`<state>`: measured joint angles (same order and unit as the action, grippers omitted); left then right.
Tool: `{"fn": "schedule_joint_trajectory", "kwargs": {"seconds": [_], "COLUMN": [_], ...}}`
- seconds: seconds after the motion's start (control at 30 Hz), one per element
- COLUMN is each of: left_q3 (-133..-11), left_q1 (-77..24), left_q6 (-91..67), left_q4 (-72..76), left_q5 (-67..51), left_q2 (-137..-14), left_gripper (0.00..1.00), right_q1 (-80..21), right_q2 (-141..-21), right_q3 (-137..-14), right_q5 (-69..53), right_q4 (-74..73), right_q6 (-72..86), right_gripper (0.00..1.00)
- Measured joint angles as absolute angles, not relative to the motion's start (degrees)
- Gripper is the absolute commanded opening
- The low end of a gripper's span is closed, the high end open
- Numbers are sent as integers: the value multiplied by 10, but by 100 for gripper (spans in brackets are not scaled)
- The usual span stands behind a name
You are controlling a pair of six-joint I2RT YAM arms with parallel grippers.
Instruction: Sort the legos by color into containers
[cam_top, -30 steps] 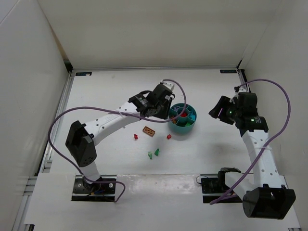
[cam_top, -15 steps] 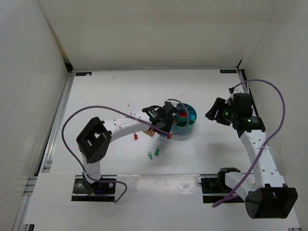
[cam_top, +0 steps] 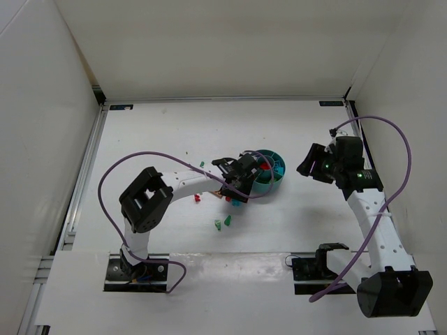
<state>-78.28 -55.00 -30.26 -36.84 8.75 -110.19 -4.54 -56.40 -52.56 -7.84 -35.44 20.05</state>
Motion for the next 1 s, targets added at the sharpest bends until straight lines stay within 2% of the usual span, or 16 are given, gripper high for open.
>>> {"fn": "schedule_joint_trajectory", "kwargs": {"seconds": [0.17,0.37,0.53,0.8,1.0], "left_q3": [-782,-781,-781,-817,-923], "left_q1": [-551,-553,-554,-554,-553], "left_q6": [-302,-304,-304,-281,-223], "left_q4": [-368,-369,-369,-434,-424], "left_q5": [82,79,79,103,131], "left_q2": [-1102,-1102,-1102,-1072,-1005], "left_gripper": [60,45,41,42,45], "right_q1": [-46,-46,-45,-37,-10], "right_q2": [-564,-564,-563,-559,-551], "right_q3": [-526,-526,-526,-526,-526], "right_q5": [-77,-75,-74,-75,-82], "right_q4": [-354,-354,-354,-355,-354], "right_q6": [199,199,198,197,197], "right_gripper": [63,63,63,63,63]}}
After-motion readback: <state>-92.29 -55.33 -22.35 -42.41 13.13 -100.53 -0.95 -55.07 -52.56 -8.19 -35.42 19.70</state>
